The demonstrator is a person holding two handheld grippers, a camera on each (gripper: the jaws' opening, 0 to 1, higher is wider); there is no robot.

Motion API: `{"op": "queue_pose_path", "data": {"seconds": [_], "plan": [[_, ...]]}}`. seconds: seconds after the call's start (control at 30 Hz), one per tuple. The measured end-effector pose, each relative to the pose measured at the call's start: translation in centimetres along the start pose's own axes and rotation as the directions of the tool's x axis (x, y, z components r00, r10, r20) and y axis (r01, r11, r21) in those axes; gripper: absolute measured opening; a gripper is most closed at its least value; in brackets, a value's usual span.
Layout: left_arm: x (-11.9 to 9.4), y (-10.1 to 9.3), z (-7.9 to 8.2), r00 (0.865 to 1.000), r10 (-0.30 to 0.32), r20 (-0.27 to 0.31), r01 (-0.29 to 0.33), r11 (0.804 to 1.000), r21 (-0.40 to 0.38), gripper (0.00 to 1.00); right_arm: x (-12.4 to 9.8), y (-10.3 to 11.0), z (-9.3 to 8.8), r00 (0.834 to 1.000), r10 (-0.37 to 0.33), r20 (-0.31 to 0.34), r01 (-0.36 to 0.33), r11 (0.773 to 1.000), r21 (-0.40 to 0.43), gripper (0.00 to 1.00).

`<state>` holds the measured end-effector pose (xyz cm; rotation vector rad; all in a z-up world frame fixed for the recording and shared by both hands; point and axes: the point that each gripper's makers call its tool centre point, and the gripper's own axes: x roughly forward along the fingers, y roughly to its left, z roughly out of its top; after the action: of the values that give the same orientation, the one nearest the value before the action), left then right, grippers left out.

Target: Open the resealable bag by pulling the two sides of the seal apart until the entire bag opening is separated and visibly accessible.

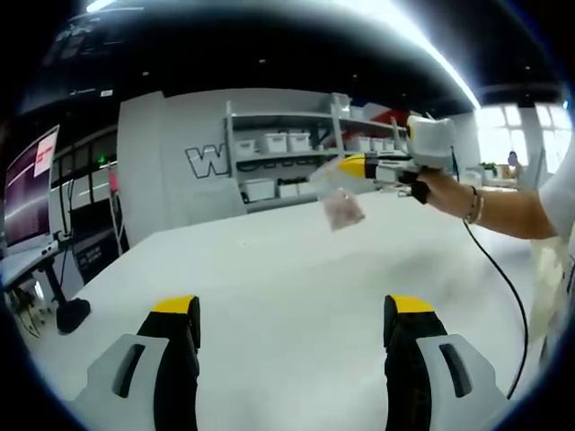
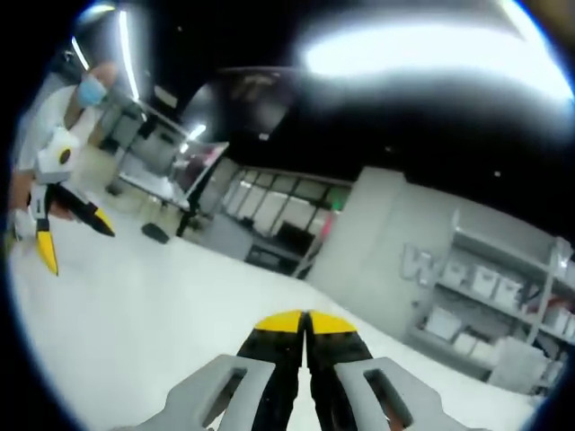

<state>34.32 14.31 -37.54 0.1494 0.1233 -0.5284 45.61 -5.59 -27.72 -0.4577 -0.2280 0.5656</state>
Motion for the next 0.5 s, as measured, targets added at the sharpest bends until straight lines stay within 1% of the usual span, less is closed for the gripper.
{"op": "queue_pose_path", "data": {"seconds": [0.33, 0.5], "plan": [[0.0, 0.0, 0.1, 1.000, -0.004, 0.000, 0.004, 1.000, 0.004, 0.83, -1.1, 0.7, 0.7, 1.000, 0.006, 0.022, -0.006, 1.000, 0.003, 0.00], [0.0, 0.0, 0.2, 1.000, -0.004, 0.002, 0.004, 1.000, 0.006, 0.83, -1.8, 1.5, 1.3, 0.999, 0.015, 0.036, -0.015, 1.000, 0.002, 0.00]]}}
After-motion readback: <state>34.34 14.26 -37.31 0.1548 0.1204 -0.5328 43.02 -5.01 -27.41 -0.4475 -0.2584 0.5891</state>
